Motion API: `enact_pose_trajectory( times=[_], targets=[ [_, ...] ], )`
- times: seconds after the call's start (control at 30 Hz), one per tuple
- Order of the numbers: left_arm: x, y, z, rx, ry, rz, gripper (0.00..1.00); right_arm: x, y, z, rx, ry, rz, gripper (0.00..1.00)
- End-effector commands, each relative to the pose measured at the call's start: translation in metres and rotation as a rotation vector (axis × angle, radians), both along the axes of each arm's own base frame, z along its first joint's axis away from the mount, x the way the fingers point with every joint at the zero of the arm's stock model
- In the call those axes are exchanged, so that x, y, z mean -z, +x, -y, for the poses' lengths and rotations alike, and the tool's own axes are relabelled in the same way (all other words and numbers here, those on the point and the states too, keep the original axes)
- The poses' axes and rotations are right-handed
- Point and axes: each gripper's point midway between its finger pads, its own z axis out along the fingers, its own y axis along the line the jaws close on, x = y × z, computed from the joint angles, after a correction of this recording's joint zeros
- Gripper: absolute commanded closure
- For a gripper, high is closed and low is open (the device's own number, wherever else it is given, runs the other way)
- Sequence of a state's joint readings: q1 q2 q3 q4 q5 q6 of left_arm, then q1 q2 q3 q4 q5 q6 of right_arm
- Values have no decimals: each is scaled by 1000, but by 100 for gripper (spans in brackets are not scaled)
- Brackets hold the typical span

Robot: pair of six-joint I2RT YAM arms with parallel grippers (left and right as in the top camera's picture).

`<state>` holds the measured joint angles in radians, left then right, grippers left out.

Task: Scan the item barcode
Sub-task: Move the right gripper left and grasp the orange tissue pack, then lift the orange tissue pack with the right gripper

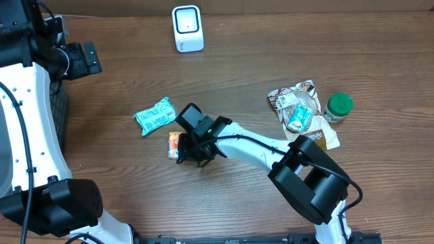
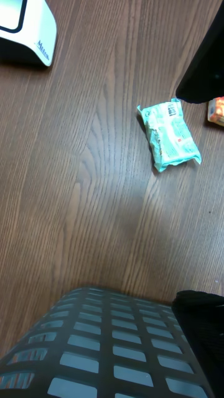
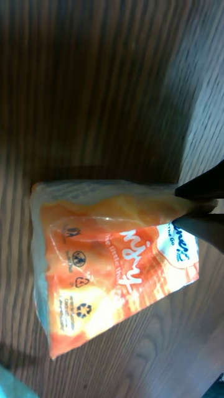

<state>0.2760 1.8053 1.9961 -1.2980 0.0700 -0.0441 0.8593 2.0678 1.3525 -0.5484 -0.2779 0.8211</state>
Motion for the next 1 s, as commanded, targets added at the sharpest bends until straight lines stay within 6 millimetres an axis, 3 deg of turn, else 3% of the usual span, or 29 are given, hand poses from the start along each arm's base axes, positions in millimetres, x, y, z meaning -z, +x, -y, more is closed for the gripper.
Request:
enact_pose_trajectory(
  times=[0.0,0.27,0.53,0.67,0.97],
  targets=[
    [4,2,-2,15,9,-11,0,1,15,16,-40,-47,40,96],
    [4,2,-2,15,9,-11,1,-9,31,48,-149,-87,37,96],
    [4,2,-2,15,9,-11,0,-27,32,45,-364,145,25,96],
    [4,2,-2,15,9,-11,0,-56,32,42,-406,364,-6,96],
    [4,2,-2,15,9,-11,0,-162,45,57,-427,929,-22,96]
  ],
)
